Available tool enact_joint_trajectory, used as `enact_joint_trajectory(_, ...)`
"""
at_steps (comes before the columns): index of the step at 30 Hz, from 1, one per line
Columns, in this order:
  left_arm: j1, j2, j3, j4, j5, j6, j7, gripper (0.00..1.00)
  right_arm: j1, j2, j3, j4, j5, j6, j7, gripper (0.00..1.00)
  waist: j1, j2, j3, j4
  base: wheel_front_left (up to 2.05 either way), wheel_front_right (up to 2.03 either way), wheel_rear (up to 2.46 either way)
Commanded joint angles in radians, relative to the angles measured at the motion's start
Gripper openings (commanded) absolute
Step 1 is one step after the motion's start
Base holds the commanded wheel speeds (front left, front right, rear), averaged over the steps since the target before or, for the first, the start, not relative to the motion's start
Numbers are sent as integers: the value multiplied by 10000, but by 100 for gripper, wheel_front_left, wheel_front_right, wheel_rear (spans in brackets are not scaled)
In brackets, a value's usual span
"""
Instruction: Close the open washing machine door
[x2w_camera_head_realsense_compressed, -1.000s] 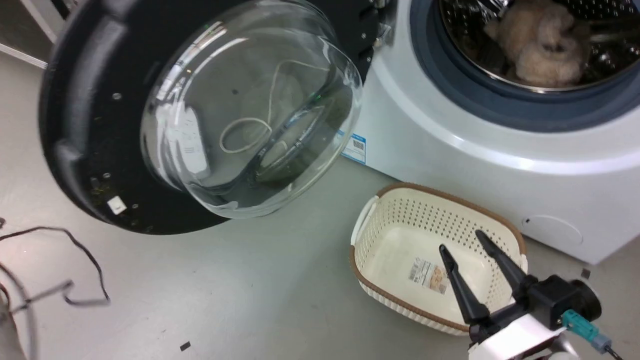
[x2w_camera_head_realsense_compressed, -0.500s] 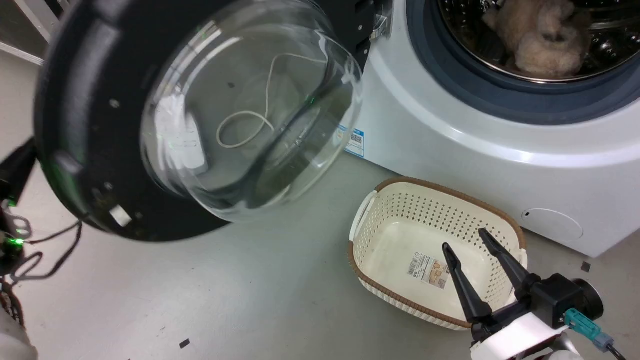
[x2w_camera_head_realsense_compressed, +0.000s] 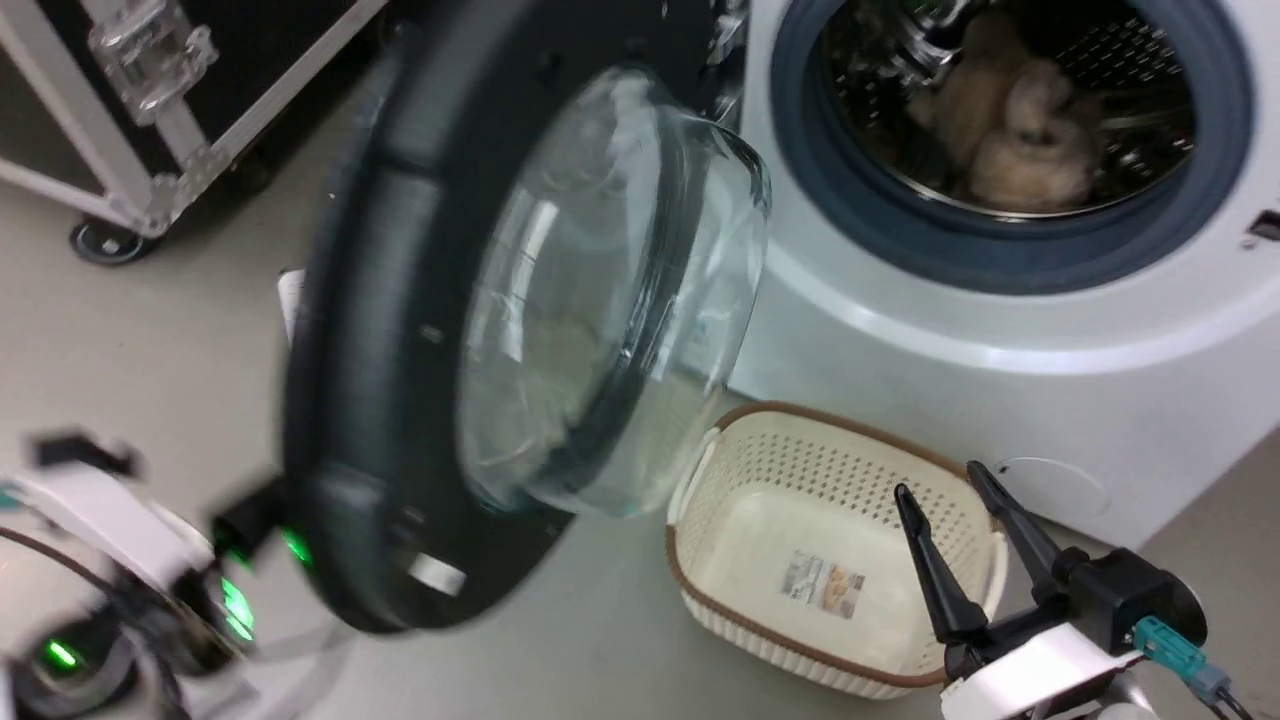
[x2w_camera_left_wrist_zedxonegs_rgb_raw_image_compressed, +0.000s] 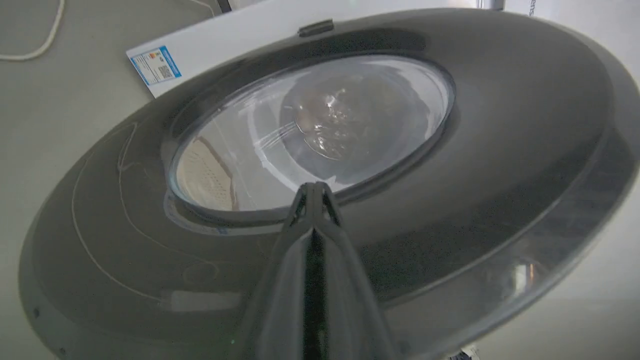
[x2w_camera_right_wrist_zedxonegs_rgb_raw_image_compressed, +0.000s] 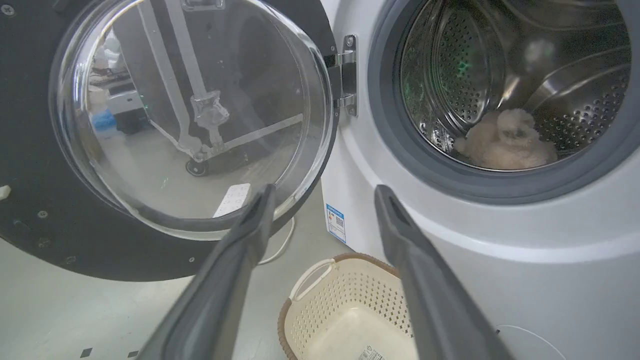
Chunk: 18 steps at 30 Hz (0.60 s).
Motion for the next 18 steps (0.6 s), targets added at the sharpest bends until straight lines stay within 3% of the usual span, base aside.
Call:
enact_joint_trajectory(1,757,-386,-308,-513,-199,90,195,0,155,101,-44,48,-69,8,-44,100,1,0,-260,-279,0,0,0)
enact_joint_trajectory(5,1949,-633,-1106,-1354,-724,255,118,0,225,153,-149,95,-152,8,-44,100,1,0,-462,-724,0,0,0)
enact_joint_trajectory(9,3061,-655,-2597,-1715,-1729,341,-752,0,212,167,-222,143,-233,8,-44,100,1,0,-550,-1431,0,0,0)
enact_joint_trajectory(18,3704,-659,-5377,-1736,-3261,-148,-3222,0,200,57,-504,149,-366,8,-44,100,1,0,-96,-3398,0,0,0)
